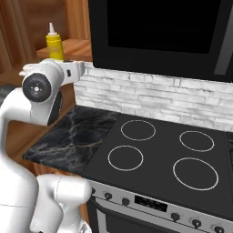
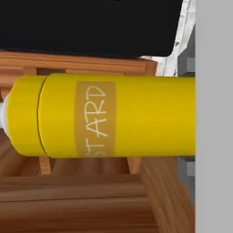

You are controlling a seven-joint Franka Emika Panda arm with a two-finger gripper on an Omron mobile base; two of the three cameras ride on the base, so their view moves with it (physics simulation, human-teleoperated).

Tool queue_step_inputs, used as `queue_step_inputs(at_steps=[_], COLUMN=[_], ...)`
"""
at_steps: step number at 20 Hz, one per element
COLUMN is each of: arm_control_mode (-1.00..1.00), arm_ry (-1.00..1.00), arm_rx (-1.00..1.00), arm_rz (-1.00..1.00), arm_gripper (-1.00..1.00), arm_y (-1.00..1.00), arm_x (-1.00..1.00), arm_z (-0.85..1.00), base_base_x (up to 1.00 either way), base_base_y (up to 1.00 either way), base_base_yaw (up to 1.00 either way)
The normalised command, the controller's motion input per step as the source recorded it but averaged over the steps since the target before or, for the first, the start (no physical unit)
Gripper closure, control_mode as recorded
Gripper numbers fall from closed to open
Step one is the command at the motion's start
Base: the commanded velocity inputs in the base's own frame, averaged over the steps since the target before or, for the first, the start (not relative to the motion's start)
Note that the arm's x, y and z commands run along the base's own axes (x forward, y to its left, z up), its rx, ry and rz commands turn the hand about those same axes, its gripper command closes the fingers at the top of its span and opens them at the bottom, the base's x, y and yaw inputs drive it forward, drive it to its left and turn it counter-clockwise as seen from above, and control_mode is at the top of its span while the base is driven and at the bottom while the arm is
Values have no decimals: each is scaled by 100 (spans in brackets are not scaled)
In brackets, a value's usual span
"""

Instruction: Move the mustard and shaker from the cabinet to the dining counter.

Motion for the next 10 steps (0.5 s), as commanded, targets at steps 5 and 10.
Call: queue_step_inputs(at_steps=[5,10], arm_control_mode=[-100,-100], arm_ry=[0,0], arm_rx=[0,0], arm_rz=[0,0], arm_gripper=[100,100], arm_y=[-9,-2], arm_x=[-34,-15], arm_z=[-21,-8], base_base_x=[0,0], base_base_y=[0,0], base_base_yaw=[0,0])
